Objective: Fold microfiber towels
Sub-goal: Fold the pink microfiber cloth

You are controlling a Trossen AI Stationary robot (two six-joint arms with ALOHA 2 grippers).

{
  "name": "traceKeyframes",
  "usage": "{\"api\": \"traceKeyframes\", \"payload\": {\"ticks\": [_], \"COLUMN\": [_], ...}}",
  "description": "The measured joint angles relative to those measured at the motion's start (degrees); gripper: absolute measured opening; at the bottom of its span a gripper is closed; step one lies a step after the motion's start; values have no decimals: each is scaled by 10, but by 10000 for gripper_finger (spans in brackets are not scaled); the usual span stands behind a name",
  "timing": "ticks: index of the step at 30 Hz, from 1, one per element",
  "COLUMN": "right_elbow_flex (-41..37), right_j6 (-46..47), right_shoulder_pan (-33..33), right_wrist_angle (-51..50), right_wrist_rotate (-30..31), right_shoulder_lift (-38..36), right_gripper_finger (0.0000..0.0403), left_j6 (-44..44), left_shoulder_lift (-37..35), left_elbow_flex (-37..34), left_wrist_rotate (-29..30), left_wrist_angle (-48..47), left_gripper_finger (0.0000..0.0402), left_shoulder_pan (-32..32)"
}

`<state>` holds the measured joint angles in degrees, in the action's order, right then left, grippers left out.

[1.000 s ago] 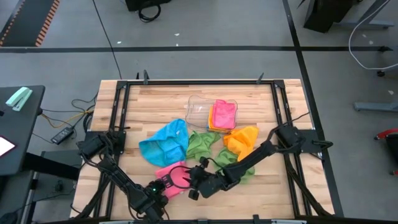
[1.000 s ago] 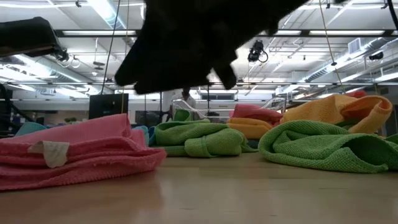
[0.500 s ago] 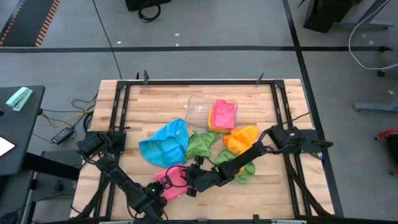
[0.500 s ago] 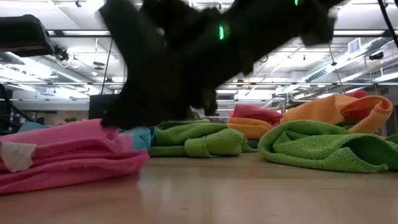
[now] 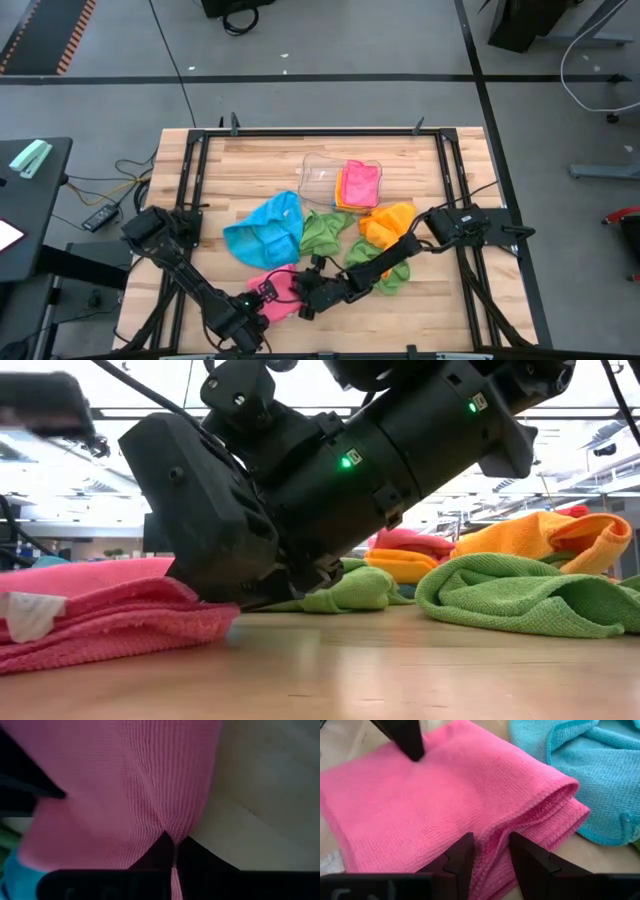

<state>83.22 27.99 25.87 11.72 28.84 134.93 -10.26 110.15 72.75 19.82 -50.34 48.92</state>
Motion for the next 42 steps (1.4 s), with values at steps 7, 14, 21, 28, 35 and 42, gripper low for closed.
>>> {"api": "traceKeyframes", "payload": {"ticks": [7, 14, 21, 28, 35, 42], "right_elbow_flex": [0, 0, -2, -2, -4, -3], "right_j6": [26, 35, 31, 32, 50, 51], "right_shoulder_pan": [-6, -7, -6, -6, -3, -2], "right_wrist_angle": [-6, -30, -61, -75, -155, -177], "right_wrist_rotate": [-12, -30, -30, -40, -45, -43], "right_shoulder_lift": [0, -9, -26, -33, -70, -88], "right_gripper_finger": [138, 124, 118, 118, 118, 152], "left_j6": [2, -6, -31, -39, 11, 69], "left_shoulder_lift": [-53, -52, -52, -52, -38, -51], "left_elbow_flex": [0, 1, 1, 0, -1, 5], "left_wrist_rotate": [1, -11, -24, -90, -105, -108], "left_wrist_angle": [10, 19, 31, 30, 28, 28], "left_gripper_finger": [13, 27, 33, 17, 70, 166], "left_shoulder_pan": [-32, -75, -90, -80, -61, -41]}}
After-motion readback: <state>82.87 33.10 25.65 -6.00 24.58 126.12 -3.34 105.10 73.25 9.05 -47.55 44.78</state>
